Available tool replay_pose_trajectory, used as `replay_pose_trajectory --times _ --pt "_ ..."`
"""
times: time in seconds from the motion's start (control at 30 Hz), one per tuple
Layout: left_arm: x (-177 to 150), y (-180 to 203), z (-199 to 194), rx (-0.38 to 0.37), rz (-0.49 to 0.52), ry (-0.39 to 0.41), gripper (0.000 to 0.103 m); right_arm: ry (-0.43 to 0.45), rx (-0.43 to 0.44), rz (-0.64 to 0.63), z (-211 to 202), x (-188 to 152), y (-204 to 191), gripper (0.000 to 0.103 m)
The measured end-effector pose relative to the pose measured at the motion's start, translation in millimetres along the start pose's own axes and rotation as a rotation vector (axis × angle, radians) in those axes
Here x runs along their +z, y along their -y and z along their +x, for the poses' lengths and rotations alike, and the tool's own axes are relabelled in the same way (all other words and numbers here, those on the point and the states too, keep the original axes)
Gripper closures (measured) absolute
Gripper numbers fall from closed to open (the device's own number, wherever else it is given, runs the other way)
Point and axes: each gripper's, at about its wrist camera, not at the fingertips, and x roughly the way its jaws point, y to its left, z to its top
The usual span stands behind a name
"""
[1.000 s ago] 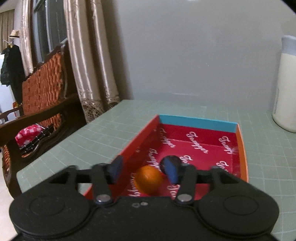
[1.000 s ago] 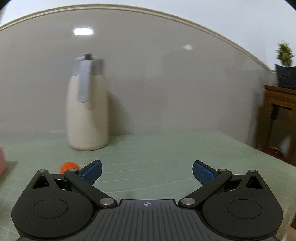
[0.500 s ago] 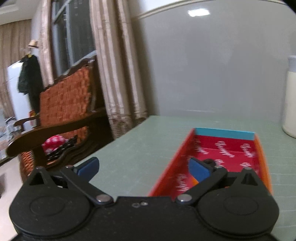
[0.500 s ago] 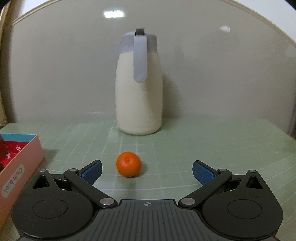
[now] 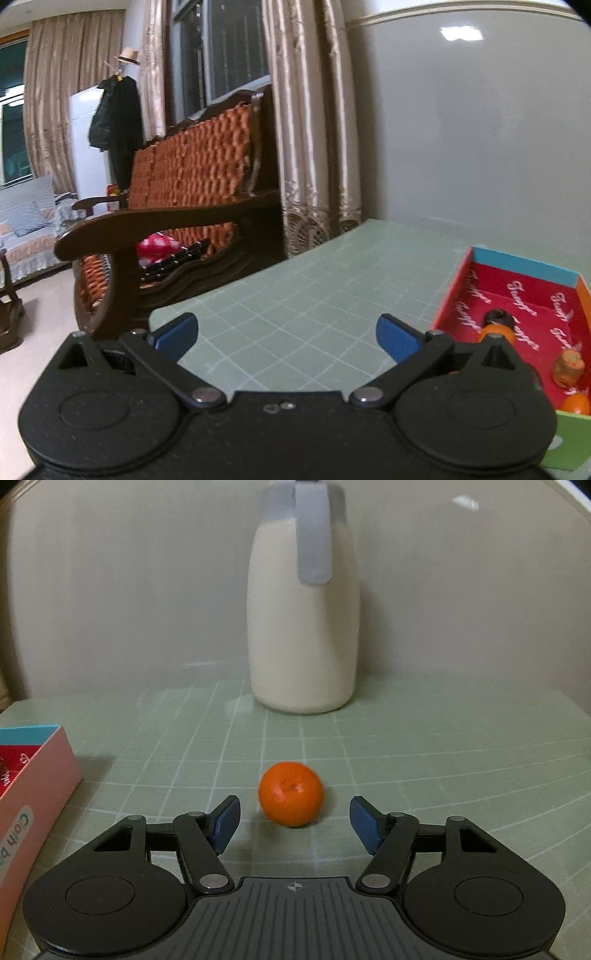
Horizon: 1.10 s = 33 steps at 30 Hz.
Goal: Organize fruits
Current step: 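Reach the right gripper to the last mandarin orange and close on it, then carry the orange with the right gripper into the box and release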
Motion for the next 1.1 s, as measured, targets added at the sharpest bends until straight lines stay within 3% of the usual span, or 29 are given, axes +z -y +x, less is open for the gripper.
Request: replay_pose_trajectory --times 0.17,0.3,0.6,0.83,1.1 --pt "-3 -5 0 0.024 0.006 -0.005 0.006 -0.004 -0.007 -0.024 4 0 -9 0.038" --pt "-4 -13 3 0.042 -0.005 -0.017 0.006 -0.01 -0.034 -0.028 9 0 -12 0.059" --pt "-5 -27 4 0.072 -0.029 -0.03 0.006 -0.004 -0.022 -0.063 12 -1 -18 0.062" --pt "-4 -38 6 0.094 -0.07 -0.06 0.006 0.095 0.138 -0.097 -18 -4 -38 0.062" --pt "-9 -44 8 0.106 -0.071 -0.102 0.006 0.236 0.504 -0.153 -68 -8 -70 0.062"
